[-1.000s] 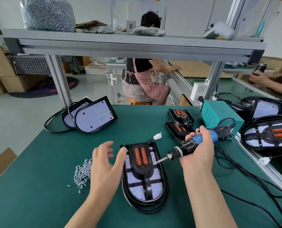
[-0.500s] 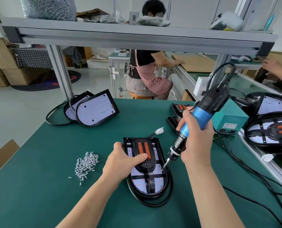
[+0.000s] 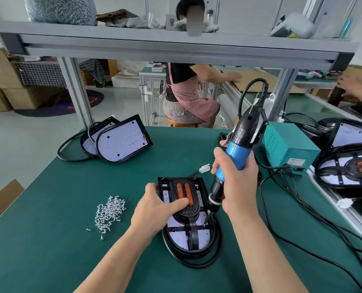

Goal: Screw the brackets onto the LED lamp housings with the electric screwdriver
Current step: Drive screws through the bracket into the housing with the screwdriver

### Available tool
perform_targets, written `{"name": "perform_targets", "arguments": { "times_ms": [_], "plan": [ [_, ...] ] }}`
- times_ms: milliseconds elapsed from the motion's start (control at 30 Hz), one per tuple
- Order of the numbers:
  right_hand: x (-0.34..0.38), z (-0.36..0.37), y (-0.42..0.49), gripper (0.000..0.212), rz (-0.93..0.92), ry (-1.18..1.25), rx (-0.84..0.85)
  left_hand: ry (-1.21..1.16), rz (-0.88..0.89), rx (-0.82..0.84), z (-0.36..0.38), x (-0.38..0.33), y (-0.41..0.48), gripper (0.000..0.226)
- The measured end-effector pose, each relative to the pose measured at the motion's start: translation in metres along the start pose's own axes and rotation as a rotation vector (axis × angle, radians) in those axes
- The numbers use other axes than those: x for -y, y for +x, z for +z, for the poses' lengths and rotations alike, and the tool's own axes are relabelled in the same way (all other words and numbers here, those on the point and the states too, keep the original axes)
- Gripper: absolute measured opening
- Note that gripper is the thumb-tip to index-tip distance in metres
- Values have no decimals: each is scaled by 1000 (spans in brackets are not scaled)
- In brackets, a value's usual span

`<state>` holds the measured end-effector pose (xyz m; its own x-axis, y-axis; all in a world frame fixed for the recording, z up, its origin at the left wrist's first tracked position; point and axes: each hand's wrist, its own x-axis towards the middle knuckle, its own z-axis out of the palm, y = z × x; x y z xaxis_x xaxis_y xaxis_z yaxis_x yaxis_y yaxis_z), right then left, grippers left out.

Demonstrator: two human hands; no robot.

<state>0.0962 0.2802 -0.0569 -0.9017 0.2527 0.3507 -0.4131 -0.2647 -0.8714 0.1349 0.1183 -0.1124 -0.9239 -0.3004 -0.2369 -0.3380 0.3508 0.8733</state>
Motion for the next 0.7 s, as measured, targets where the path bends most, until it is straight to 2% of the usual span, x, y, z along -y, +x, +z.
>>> {"name": "perform_targets", "arguments": {
  "times_ms": [200,367,567,700],
  "plan": [
    [-2,0,-4,15,-7,-24,63,-51,-6,6,2,3,1,96],
    [-4,-2,-5,18,19,-60,67,-206,-22,74,6,12,8,71],
    [-6,-5,-3,22,39,-74,77,-269,15,97,9,16,12,58],
    [-7,-9,-3,24,35,-62,62,-283,26,105,9,18,13,58]
  ]
}}
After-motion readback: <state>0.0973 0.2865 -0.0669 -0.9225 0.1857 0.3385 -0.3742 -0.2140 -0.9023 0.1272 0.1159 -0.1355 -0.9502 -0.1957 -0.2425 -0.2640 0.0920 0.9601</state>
